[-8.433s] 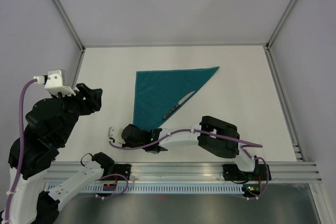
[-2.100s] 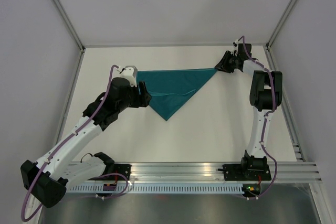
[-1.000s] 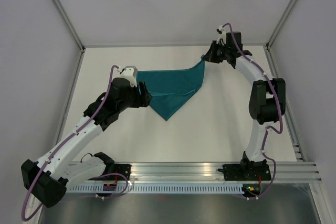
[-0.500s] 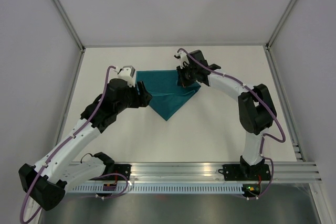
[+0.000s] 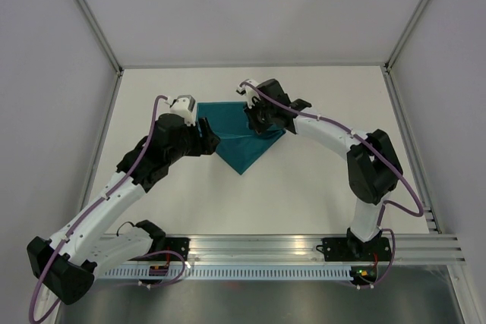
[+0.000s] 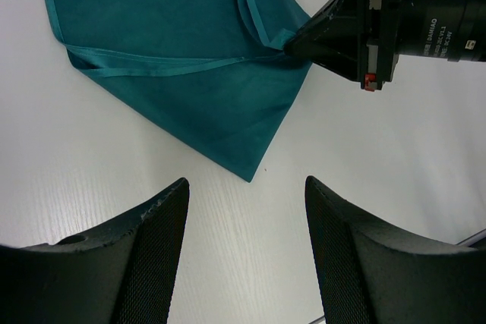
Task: Fold the napkin, place the utensils inside, and roll it up
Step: Fold the napkin
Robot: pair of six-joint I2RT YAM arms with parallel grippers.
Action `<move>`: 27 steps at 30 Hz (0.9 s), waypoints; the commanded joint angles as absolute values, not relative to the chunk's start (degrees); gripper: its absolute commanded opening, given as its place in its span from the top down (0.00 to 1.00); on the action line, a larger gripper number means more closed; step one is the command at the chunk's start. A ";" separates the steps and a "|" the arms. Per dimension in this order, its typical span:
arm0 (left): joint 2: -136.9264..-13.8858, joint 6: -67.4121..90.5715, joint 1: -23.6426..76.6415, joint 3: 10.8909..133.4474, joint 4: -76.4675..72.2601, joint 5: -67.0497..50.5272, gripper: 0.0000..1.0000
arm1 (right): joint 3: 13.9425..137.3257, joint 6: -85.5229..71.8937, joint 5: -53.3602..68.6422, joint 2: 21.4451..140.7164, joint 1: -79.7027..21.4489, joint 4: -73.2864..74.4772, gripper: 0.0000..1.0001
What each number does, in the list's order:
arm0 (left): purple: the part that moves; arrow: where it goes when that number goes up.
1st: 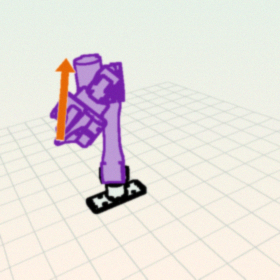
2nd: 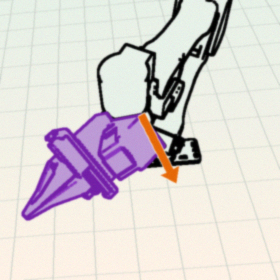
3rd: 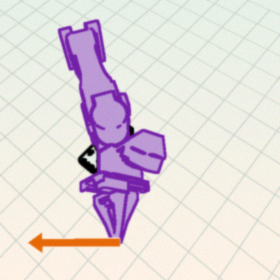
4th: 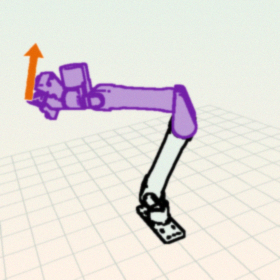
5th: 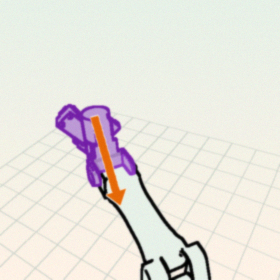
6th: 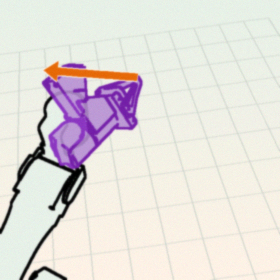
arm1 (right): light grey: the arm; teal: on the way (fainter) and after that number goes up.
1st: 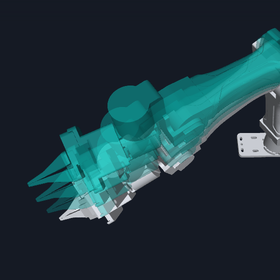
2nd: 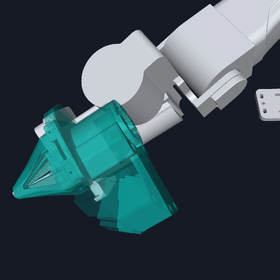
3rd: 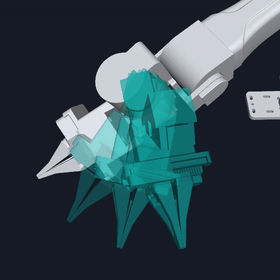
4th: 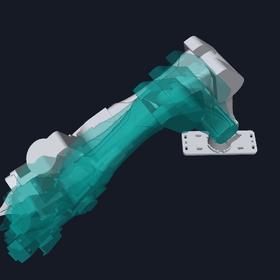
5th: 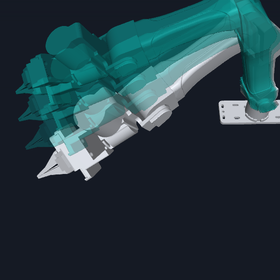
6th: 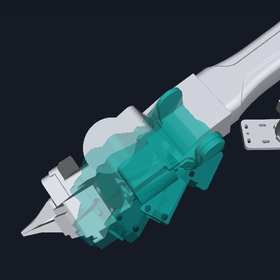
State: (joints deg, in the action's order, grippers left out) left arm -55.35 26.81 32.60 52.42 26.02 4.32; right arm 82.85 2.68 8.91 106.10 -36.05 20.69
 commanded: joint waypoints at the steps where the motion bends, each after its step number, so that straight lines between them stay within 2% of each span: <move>1: -54.58 28.92 32.78 52.56 24.26 3.43 0.33 | 82.71 3.87 6.51 103.36 -37.44 21.80 0.95; 27: -54.93 29.00 32.78 52.47 24.26 3.16 0.33 | 79.28 6.59 4.48 107.49 -44.73 20.74 0.95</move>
